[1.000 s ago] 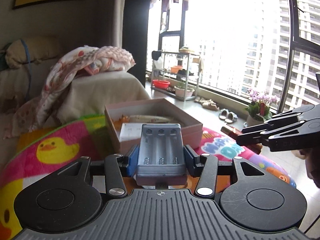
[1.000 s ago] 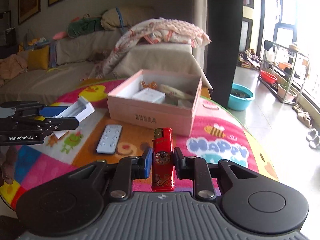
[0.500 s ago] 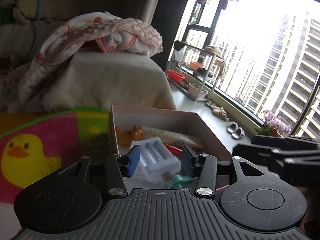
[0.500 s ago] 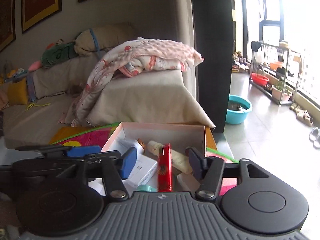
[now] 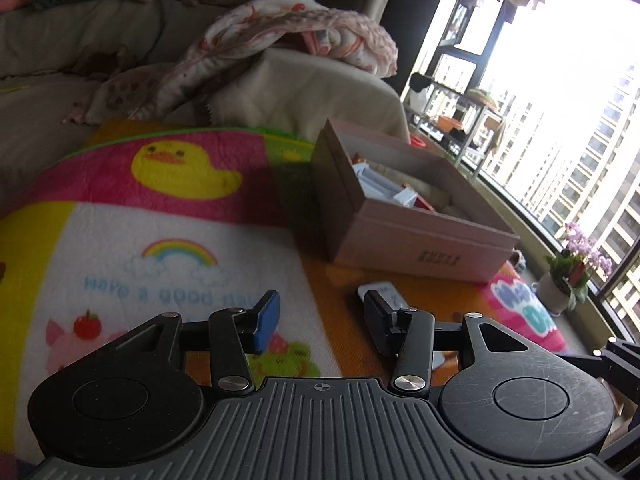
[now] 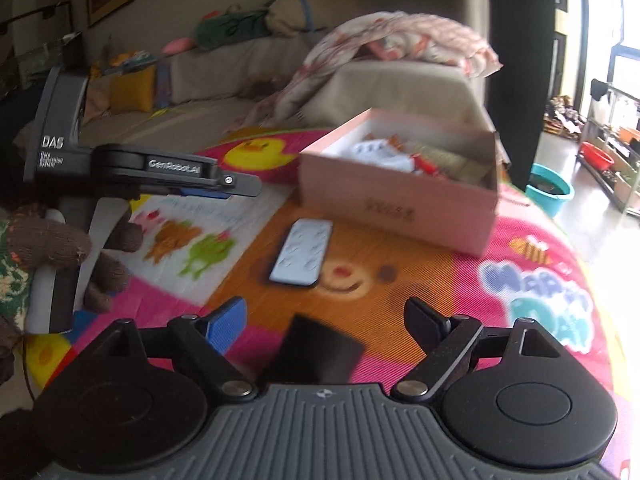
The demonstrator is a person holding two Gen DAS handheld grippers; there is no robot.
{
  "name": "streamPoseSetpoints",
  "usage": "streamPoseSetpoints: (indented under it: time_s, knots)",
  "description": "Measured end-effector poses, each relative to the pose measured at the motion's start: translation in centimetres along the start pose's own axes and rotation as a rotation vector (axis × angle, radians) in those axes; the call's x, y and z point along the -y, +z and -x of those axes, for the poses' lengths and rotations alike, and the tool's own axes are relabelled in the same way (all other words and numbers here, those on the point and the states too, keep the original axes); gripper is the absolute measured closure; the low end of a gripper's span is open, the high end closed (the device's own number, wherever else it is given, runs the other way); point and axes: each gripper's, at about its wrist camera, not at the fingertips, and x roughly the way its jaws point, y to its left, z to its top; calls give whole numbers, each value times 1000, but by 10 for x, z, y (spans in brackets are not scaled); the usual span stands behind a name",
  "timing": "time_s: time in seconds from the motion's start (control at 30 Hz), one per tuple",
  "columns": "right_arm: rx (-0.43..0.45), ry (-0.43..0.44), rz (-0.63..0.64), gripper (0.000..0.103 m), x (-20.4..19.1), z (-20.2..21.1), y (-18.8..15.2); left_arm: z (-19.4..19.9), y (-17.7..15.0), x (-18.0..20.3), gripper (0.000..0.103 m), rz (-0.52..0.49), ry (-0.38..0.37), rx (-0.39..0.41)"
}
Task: Organize rigid objects
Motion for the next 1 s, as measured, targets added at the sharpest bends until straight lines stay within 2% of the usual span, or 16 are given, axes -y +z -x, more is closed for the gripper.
streamPoseSetpoints:
  time_s: [0.1,0.2,0.3,0.37,0.47,0.57,0.8,1.0]
  knots:
    - [-14,-58,64,17,-9,-8,-10,1,-7,1,52,-4,-6,-27]
    - [-6,-163,108,16,-7,-12,-18,0,-13,6,52,-7,-12,-38]
    - [9,-274,89,16,8,-18,-21,-7,-13,18,52,-20,-31,-45]
    - [-8,-306,18,16,23,-24,-22,-13,-13,27,52,-32,-48,-42]
    - [-30,-247,-123,16,48,-26,-23,-25,-13,40,52,-50,-46,-43]
    - [-28,-217,-188,14,59,-23,-28,-35,-11,46,52,-49,-28,-46]
    - [-27,-237,-183,12,57,-22,-30,-55,-1,62,52,-105,8,-55]
    - [-51,-218,-178,4,57,-25,-27,-64,-8,80,52,-257,59,-31]
